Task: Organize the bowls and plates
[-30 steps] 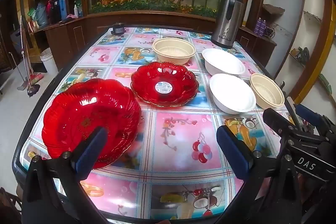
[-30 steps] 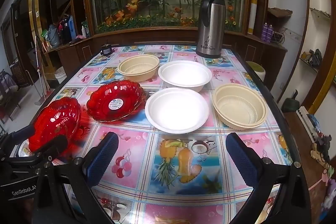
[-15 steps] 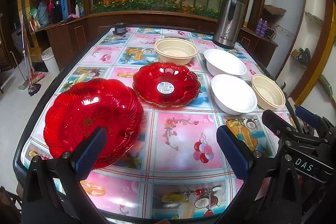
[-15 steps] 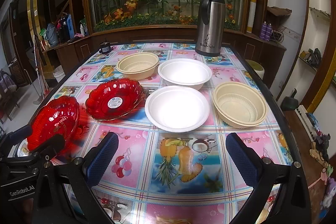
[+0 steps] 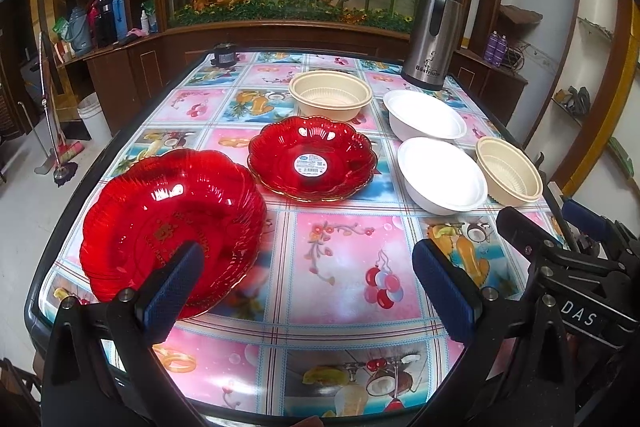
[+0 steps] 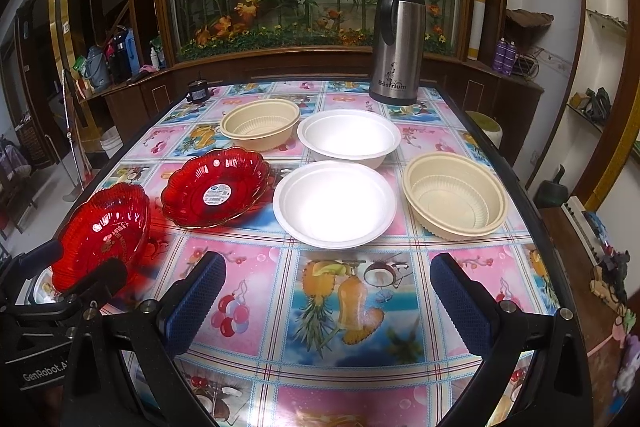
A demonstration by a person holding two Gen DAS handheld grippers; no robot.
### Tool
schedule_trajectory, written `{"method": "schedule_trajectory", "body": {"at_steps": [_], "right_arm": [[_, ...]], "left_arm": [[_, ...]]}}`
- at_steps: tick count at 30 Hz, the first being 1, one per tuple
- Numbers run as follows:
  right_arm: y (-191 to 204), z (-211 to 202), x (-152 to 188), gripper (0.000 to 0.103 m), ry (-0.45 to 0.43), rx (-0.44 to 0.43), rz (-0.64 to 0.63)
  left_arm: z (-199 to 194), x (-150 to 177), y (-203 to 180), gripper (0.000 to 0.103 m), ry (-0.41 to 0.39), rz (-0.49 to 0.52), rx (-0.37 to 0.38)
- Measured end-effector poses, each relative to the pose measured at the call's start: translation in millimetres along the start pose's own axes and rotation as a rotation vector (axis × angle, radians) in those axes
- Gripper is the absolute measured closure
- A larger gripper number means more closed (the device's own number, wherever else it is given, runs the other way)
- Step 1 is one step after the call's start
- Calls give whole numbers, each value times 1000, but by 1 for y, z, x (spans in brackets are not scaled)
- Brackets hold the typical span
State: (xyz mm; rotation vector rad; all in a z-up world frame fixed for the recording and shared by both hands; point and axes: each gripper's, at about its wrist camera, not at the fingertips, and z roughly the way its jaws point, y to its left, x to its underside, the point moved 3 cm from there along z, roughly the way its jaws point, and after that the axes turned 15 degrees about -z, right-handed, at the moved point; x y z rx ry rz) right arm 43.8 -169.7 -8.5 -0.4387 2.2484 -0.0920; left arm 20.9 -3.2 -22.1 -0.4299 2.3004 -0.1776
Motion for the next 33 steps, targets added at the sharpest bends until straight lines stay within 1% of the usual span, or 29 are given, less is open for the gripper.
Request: {"method": "schedule_trajectory", "body": {"at_steps": [33], "right_arm": [[-3,0,1,0,3,0,14]], "left_arm": [[-1,3,-1,0,4,4,0]]}}
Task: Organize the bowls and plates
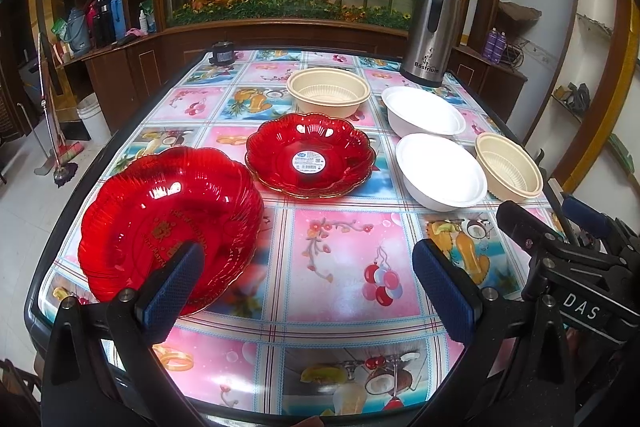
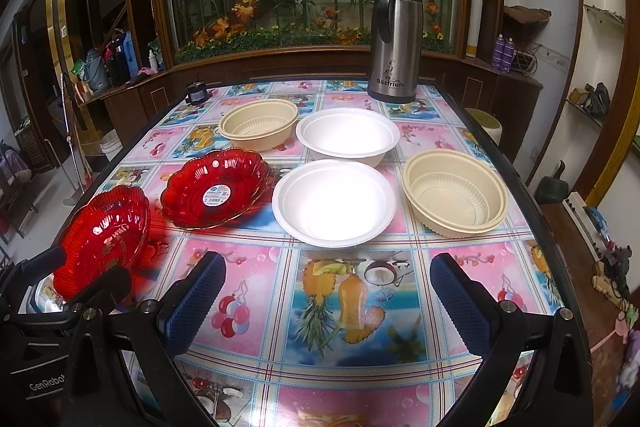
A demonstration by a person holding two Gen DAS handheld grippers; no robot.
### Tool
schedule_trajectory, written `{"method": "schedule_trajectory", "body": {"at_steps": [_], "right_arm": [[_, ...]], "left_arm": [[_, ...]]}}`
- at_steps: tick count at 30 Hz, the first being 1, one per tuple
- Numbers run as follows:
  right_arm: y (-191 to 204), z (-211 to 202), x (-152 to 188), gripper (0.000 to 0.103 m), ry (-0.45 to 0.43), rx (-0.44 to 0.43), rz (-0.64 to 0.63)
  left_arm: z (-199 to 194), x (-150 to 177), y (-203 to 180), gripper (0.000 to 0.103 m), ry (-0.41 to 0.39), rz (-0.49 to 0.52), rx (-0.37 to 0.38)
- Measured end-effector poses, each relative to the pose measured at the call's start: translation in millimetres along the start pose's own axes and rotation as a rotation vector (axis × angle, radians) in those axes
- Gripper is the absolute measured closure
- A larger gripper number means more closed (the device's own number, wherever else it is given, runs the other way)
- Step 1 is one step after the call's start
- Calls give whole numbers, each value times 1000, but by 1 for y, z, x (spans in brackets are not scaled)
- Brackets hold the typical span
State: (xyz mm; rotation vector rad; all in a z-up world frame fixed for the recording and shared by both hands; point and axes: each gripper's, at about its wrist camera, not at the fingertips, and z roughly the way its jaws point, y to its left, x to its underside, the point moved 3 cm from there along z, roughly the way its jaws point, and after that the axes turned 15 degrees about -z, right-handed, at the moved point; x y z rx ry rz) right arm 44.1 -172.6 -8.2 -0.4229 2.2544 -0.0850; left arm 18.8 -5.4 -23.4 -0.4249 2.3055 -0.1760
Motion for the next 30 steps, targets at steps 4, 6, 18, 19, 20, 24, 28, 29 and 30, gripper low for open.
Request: {"method": "schedule_trajectory", "body": {"at_steps": [4,6,18,19,20,24,28,29,30], "right_arm": [[0,1,1,0,-2,-6,4],[1,1,1,0,-2,-5,2],[2,-1,-2,0,-4,-3,-2],[3,-1,-2,0,-4,-4,-2],[3,-1,-2,0,-4,-4,-2],[6,-4,-4,0,-11,-12,-5],[14,-5,-7,0,-25,-43,-12],[18,-5,-9,0,-30,-56,-13],[23,-6,-10,0,-37,-79,-20]], "left_arm": [[0,0,0,0,-1,1,-1],[0,0,1,0,-1,1,-3],[-1,2,5,0,-1,-7,-4],[-2,2,6,0,-2,-8,-3],[-2,1,6,0,-2,-9,-3],[-5,0,12,0,-10,-18,-6],[-14,-2,27,0,-20,-27,0],[-18,-2,34,0,-31,-34,-1],[-21,-3,43,0,-41,-43,-4]]}}
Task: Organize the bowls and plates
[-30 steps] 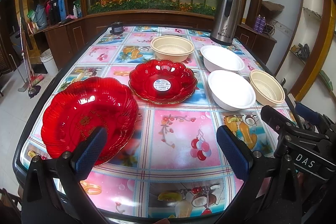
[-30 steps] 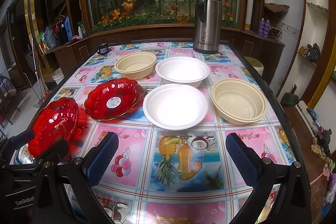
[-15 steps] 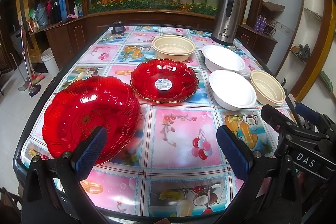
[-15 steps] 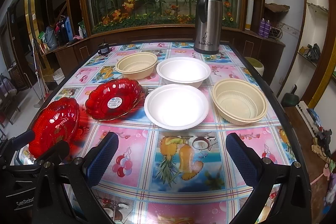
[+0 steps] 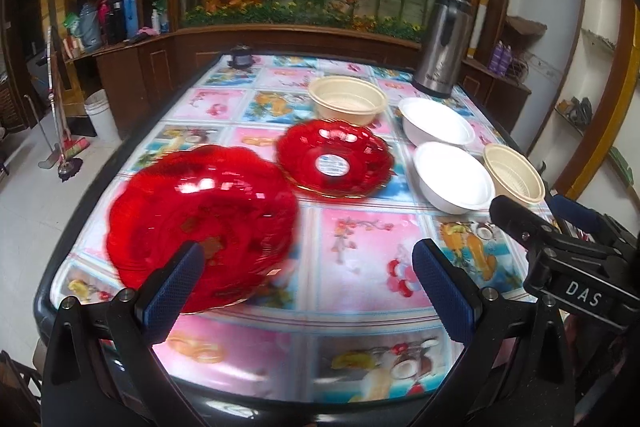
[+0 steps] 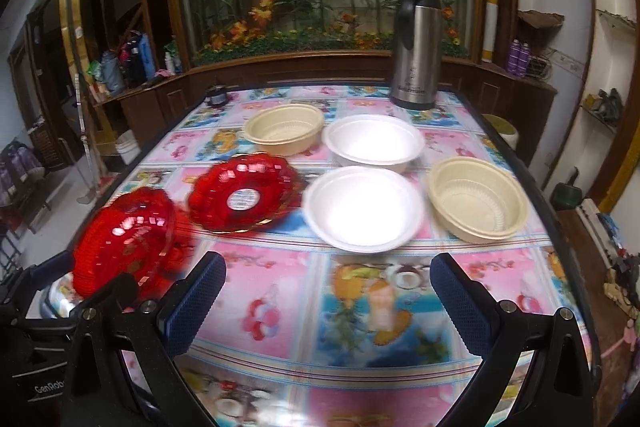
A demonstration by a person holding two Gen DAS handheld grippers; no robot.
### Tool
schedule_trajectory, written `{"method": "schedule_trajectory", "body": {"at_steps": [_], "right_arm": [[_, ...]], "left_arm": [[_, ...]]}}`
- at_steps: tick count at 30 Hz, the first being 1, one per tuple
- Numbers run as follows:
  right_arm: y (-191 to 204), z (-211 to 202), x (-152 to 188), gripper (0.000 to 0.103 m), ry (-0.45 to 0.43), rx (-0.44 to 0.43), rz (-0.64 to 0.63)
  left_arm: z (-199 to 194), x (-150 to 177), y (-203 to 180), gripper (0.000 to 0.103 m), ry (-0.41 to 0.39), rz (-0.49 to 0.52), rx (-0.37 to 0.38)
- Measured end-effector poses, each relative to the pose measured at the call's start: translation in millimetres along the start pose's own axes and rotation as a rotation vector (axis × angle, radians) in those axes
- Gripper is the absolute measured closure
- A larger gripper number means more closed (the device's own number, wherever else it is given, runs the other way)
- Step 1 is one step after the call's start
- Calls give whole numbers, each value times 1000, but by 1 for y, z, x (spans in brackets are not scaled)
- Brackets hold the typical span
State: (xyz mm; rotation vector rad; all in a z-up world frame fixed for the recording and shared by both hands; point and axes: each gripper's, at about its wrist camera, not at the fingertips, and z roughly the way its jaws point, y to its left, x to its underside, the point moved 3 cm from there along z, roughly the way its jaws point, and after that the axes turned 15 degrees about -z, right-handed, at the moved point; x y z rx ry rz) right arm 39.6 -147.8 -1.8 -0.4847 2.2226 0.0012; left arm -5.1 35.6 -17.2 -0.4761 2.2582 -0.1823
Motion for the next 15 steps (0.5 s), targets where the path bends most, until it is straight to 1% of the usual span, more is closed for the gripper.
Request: {"method": "schedule_trajectory", "body": {"at_steps": [1,2,5,6,9,12,14,15], "right_arm": [[4,1,-1,0,-2,-15,-7],[11,2,-3,0,-2,-32,-18],[33,9,-8,0,3,-110,-49],[39,11,-10,0,9,-159,-48],[56,22,-17,2,23,-341,-4],[72,35,-22,3,74,-421,13],[83,45,-24,4,96,-475,26],[88,51,-26,7,110,-494,35]], "left_arm": [[-2,-1,6,0,-5,-8,-5],[-4,-4,21,0,-12,-35,-21],[0,-11,55,0,13,-112,-53],[4,-15,71,0,26,-152,-64],[17,-26,103,0,59,-240,-103],[31,-33,130,0,72,-318,-147],[40,-35,139,0,92,-352,-159],[47,-37,145,0,98,-369,-170]]}}
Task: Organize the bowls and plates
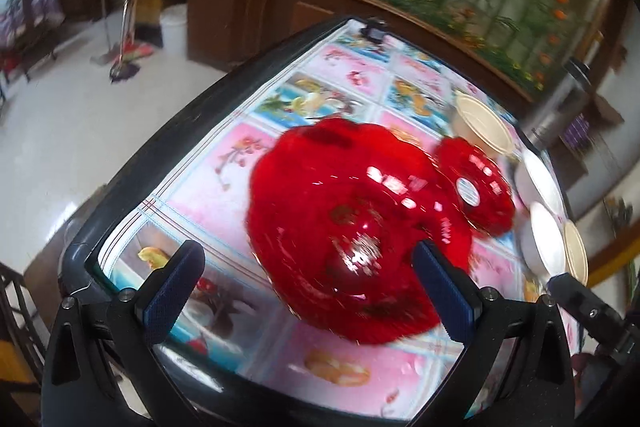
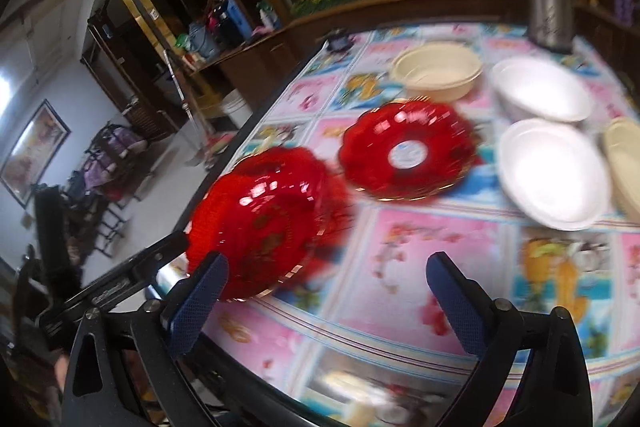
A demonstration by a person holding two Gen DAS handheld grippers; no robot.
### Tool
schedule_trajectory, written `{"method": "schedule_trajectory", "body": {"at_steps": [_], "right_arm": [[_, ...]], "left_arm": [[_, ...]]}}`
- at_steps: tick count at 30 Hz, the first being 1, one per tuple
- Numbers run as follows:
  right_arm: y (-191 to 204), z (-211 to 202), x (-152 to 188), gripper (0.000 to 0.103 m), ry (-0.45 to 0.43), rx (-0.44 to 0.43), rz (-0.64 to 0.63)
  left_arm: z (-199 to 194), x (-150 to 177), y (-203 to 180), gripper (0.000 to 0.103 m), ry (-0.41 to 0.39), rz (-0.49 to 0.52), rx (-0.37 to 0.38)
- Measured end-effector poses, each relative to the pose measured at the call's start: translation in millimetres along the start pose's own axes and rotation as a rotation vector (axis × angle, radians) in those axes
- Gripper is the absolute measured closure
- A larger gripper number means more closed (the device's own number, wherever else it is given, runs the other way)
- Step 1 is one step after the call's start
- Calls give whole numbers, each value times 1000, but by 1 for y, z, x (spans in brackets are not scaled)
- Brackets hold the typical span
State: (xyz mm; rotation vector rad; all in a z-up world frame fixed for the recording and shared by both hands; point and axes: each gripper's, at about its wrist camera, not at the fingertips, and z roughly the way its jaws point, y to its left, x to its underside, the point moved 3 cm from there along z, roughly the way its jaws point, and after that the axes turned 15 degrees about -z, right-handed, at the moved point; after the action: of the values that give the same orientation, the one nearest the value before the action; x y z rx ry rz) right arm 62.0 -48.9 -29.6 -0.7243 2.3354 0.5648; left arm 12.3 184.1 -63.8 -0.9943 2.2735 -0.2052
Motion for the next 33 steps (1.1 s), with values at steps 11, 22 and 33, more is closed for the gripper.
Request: {"method": "schedule_trajectory", "body": {"at_steps": [11,22,33], "right_arm": [[-1,93,-9,47,181,-161,164],[-7,118,-3,92,231,-91,177],[27,102,-18,92,169,-132,89]], "left_arm": [[51,-2,3,49,96,38,-78],[48,-4,24,93,68,5,-86],[22,-11,43,93,3,-17,-95]]}}
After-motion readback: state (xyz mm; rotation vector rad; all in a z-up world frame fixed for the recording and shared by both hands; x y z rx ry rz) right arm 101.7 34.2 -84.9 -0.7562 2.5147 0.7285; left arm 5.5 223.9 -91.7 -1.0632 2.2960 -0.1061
